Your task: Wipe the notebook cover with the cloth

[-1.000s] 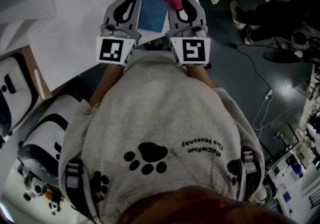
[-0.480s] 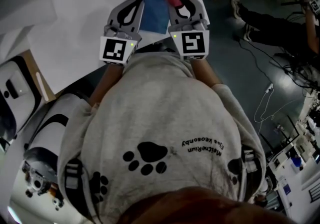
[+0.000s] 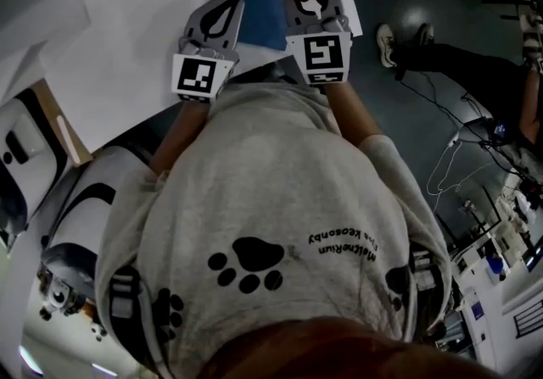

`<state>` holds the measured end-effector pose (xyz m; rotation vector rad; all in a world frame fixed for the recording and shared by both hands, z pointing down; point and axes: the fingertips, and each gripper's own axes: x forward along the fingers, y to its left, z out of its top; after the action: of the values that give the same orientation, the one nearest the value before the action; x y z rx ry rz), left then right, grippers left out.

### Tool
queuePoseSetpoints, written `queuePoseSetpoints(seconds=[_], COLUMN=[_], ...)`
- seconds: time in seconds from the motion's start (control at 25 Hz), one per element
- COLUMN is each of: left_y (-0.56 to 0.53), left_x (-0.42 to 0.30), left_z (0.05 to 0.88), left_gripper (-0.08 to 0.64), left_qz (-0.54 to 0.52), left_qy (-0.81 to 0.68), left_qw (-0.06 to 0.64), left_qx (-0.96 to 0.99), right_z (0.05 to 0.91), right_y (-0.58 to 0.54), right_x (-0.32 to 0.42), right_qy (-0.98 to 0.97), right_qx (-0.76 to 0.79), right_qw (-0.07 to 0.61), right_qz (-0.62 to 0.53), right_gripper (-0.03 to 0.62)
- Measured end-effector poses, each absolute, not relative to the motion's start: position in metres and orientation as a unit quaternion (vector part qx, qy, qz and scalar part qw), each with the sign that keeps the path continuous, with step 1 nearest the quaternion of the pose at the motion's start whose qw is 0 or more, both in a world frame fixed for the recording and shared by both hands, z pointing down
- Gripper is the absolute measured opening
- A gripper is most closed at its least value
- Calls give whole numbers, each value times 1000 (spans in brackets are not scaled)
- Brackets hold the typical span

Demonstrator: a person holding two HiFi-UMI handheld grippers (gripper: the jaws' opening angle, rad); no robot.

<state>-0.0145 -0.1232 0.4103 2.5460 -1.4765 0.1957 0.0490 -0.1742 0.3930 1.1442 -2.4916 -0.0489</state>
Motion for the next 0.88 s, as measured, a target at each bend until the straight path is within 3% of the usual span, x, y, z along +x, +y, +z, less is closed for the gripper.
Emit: queuePoseSetpoints(seconds=[0.88], left_y=[-120], left_x=[-24], left_z=[481], left_gripper=[12], left_qz=[141], left_qy=[-500], left_qw=[143], left_qx=[842], right_z=[498], right_y=[-198], right_x=[22], right_qy=[-893], right_qx=[276], right_qw=[355], right_qz=[3], right_gripper=[60])
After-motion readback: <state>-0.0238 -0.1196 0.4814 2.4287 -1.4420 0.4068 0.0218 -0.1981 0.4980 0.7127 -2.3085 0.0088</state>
